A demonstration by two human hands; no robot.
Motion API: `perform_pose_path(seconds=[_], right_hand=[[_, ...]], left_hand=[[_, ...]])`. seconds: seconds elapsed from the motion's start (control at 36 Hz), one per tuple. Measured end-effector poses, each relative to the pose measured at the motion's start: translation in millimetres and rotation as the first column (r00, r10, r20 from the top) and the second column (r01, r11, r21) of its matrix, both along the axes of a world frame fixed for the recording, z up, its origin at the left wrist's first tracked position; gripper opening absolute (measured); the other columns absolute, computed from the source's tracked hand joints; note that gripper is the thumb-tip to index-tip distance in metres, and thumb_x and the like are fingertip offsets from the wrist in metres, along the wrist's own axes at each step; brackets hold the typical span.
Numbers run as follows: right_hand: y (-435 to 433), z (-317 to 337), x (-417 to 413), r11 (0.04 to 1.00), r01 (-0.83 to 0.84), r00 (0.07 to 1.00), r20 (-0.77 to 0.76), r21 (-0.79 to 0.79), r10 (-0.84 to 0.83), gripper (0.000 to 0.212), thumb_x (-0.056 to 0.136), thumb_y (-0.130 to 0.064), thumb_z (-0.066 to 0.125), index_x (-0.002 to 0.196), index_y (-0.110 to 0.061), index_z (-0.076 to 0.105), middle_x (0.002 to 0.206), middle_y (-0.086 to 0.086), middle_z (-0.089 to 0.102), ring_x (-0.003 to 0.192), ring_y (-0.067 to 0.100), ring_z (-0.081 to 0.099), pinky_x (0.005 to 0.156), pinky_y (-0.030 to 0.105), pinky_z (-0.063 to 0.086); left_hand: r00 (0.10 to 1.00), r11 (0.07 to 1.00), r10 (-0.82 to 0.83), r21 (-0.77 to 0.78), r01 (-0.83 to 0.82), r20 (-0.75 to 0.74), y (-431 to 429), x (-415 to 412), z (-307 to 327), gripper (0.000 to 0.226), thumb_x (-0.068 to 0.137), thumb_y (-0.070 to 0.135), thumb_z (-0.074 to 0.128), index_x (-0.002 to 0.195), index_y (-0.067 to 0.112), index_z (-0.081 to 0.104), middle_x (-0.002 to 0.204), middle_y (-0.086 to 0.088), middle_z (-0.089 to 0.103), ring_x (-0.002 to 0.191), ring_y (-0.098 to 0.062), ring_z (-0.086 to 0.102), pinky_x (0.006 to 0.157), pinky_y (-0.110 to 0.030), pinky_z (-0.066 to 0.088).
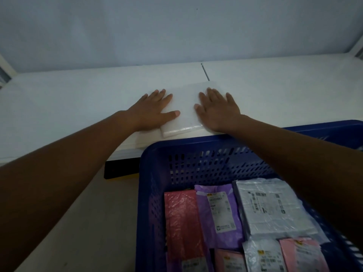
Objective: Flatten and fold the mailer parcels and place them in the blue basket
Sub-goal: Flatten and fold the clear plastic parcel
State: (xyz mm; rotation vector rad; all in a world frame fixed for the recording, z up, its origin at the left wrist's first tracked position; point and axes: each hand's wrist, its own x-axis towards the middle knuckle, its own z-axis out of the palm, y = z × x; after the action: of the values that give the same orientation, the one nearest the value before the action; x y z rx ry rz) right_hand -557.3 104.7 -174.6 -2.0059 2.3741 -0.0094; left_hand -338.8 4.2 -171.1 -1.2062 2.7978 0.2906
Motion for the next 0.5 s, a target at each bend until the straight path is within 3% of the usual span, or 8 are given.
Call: perform_pose_path(seconds=[0.17, 0.42, 0.5], right_hand=[[-8.5, -3.1, 19.5, 0.998, -0.051, 0.997, 0.049, -0.023, 0.053, 0.064, 0.102, -0.053, 0.010, 0.158, -0.023, 0.007, 0.166, 0.008, 0.000, 0.153, 0.021, -0.001, 0.123, 0.050, 0.002], [0.9, -2.2, 1.3, 0.986, -0.165, 0.981, 0.098, -0.002, 0.164, 0.066, 0.102, -0.057, 0.014, 0.159, -0.025, 0.006, 0.167, 0.006, 0.000, 0.153, 0.019, 0.000, 0.124, 0.040, 0.002], [3.9, 1.4, 1.3, 0.982, -0.186, 0.974, 0.132, -0.019, 0.186, 0.068, 0.101, -0.060, 0.019, 0.159, -0.026, 0.010, 0.167, 0.005, 0.002, 0.153, 0.018, 0.002, 0.124, 0.041, 0.003]], left_hand=[[0.999, 0.997, -0.033, -0.072, 0.034, 0.022, 5.0, -8.2, 0.0, 0.084, 0.093, 0.074, 0.017, 0.159, 0.026, -0.002, 0.166, 0.002, -0.009, 0.152, -0.013, -0.010, 0.123, -0.040, -0.005], [0.998, 0.998, -0.041, -0.058, 0.039, -0.044, -9.9, 17.3, -9.9, 0.102, 0.077, 0.090, 0.006, 0.159, 0.030, 0.002, 0.166, 0.006, -0.007, 0.152, -0.009, -0.009, 0.124, -0.042, -0.002], [0.993, 0.996, -0.052, -0.077, 0.044, -0.107, -7.4, 18.9, -10.7, 0.084, 0.091, 0.076, 0.019, 0.159, 0.028, 0.006, 0.167, 0.004, -0.005, 0.152, -0.011, -0.008, 0.124, -0.041, -0.002]])
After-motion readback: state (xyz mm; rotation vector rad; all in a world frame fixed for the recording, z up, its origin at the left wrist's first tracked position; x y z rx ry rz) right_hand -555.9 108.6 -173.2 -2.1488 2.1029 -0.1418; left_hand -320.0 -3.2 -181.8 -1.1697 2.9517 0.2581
